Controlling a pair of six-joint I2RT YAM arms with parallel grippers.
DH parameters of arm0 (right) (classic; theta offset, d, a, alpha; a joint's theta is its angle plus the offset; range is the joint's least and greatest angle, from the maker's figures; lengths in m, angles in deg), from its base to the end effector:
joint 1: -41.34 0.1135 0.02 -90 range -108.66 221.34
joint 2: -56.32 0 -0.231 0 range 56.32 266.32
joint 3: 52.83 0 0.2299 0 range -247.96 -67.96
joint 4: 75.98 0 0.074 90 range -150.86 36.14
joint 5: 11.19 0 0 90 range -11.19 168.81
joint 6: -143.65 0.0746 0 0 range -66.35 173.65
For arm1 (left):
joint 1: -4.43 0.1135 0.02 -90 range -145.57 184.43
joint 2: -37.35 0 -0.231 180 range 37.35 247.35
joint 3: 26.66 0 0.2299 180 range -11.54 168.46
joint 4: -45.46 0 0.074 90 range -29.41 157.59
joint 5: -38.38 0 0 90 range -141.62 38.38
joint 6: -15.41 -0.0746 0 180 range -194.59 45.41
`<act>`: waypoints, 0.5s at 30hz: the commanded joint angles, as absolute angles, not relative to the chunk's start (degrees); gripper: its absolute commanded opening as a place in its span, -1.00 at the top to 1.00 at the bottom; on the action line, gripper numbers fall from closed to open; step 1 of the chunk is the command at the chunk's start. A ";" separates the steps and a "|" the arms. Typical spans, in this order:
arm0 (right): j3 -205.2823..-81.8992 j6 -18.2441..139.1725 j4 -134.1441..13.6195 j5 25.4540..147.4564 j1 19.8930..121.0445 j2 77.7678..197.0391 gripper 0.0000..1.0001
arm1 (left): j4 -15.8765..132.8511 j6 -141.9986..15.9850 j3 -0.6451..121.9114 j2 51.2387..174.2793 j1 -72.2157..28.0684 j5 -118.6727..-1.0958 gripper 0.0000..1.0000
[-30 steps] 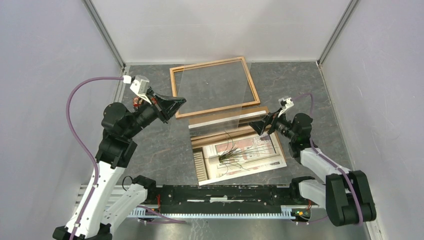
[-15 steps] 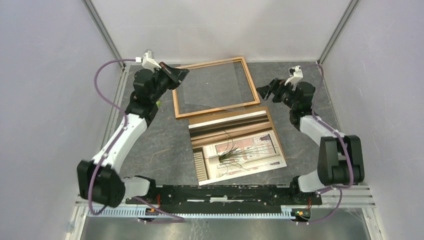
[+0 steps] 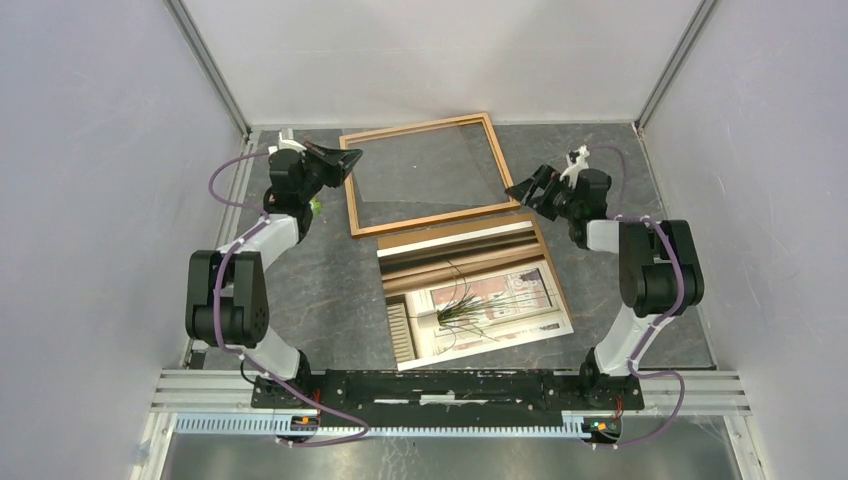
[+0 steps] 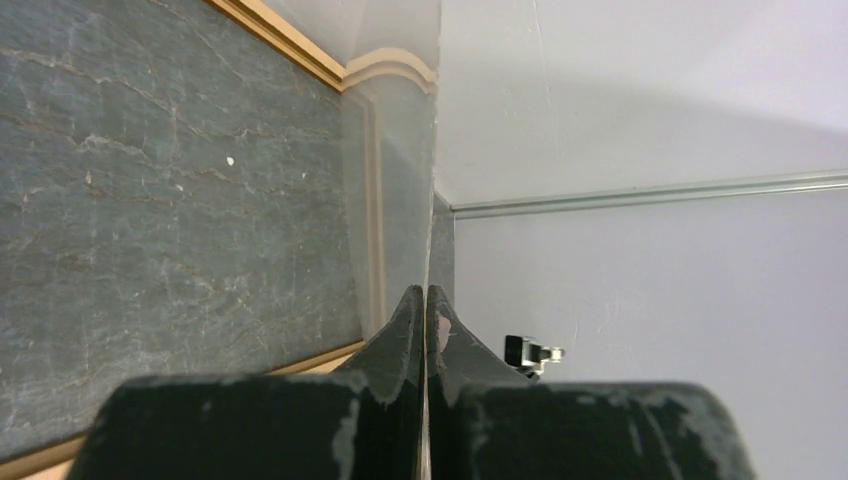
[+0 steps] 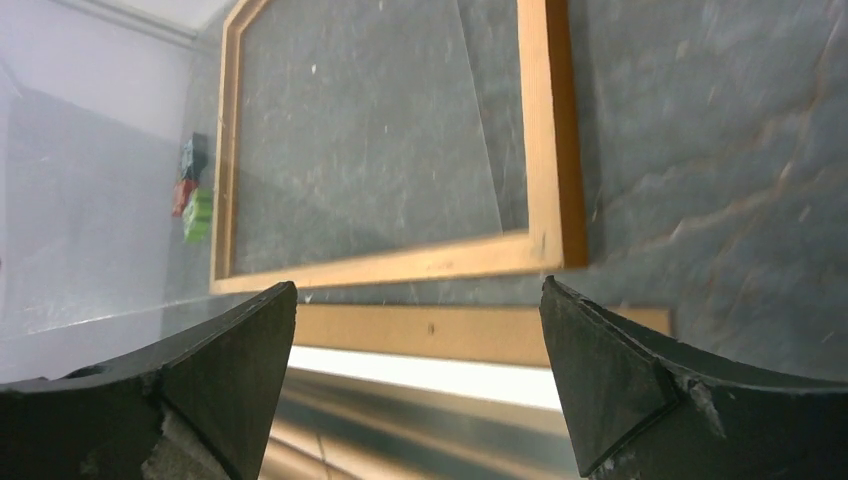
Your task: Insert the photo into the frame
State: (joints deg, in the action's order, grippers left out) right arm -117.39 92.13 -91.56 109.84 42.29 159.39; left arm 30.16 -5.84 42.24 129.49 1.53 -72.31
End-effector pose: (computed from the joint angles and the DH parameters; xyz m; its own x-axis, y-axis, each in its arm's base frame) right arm 0.3785 0.0447 0.1416 -0.6092 0.5232 -0.5960 -0.1403 0.6686 0.7303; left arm 0.3805 -0.0457 0.2338 -0.4198 -0.8517 -0.3135 0.0152 0.3387 -0.9408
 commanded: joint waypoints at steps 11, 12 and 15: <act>-98.95 131.04 -133.45 100.37 58.64 159.56 -0.95 | 34.69 0.99 34.87 117.85 6.76 -79.61 0.96; -99.31 131.81 -133.29 99.38 59.86 159.95 -0.95 | 33.97 1.58 34.34 117.48 6.86 -79.91 0.95; -98.77 135.83 -137.91 94.99 62.61 161.50 -0.95 | 36.08 0.64 33.93 115.66 6.88 -79.98 0.96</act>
